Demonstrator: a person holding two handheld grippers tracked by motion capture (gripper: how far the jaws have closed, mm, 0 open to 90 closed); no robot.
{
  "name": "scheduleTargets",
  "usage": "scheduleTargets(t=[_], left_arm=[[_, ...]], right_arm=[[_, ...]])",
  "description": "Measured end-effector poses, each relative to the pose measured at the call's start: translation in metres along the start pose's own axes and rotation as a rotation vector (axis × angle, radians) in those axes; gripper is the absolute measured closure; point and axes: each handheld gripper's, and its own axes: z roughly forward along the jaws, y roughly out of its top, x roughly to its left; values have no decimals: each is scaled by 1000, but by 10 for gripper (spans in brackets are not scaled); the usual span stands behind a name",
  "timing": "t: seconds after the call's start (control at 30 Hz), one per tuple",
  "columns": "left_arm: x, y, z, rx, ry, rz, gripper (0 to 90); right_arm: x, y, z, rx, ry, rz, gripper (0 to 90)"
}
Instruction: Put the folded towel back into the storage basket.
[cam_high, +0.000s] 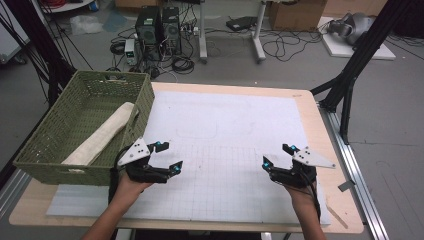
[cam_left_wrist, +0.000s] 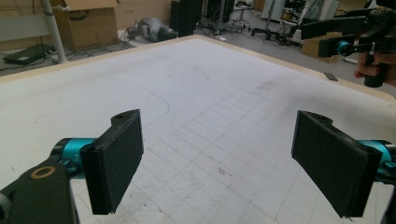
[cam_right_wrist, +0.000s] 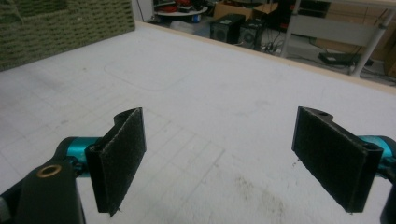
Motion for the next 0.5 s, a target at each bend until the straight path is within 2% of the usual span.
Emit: scheduleTargets(t=[0.37,0.5], left_arm=[[4,-9,5,17,-1,-10,171],[6,-15,7,20,6,-18,171]], right_arm=[[-4,-13,-9,9,-23,25,165],[-5,-20,-10,38,-40,30,165]])
